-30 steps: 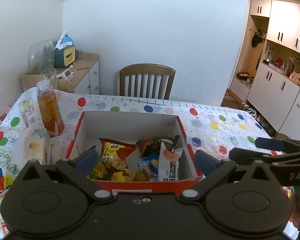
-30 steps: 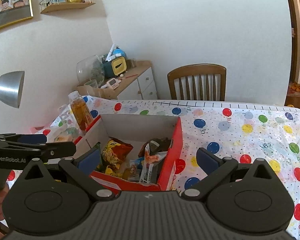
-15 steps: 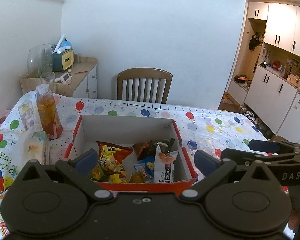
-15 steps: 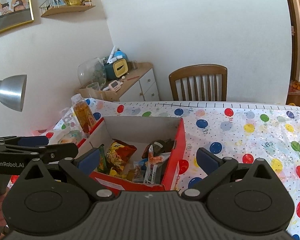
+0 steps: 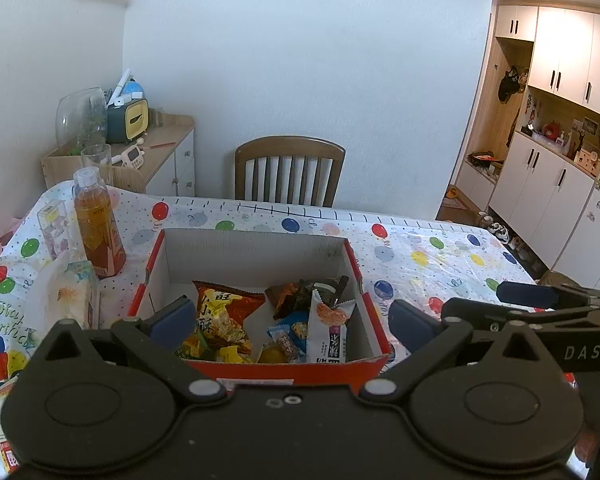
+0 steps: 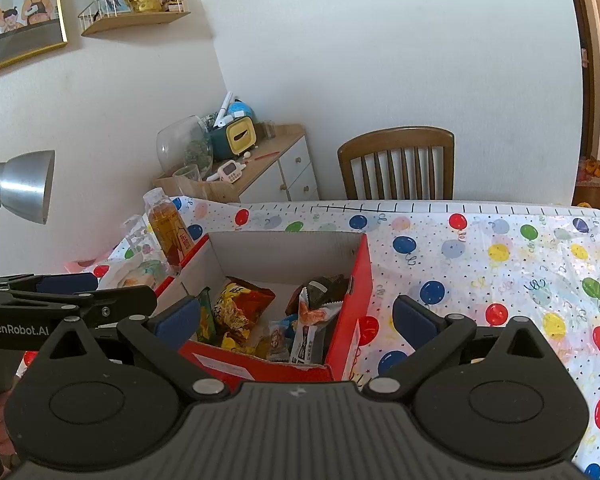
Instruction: Organize snacks
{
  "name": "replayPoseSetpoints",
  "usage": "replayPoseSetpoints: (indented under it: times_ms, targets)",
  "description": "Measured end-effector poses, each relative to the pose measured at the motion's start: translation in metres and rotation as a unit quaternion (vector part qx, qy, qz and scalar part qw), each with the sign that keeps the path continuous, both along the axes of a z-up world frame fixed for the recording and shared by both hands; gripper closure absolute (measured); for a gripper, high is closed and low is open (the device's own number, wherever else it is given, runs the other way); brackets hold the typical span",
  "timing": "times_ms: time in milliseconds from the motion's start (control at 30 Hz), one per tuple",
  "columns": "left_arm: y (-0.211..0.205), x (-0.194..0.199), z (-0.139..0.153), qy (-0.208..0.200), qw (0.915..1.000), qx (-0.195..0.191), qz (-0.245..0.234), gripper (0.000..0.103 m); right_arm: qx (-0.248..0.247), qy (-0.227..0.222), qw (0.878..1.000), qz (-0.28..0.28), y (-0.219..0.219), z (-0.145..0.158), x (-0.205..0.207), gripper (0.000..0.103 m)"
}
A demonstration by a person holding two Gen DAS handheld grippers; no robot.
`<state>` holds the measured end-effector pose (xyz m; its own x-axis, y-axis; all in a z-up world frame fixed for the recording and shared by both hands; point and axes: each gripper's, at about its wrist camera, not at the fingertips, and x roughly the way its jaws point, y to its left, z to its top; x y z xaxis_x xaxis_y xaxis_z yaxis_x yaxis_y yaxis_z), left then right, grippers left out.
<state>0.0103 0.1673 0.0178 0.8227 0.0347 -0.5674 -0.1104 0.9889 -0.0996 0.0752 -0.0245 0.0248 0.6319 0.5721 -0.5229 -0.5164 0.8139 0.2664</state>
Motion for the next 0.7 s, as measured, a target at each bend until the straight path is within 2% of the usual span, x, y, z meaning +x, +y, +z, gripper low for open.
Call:
replayPoseSetpoints:
  times_ms: [700]
  targets:
    - [-0.004,-0.001,-0.010,0.026,0.9996,-0.001,0.007,0.001,-0.007,0.025,1.000,0.000,-0.001,-0.013,-0.007,0.000]
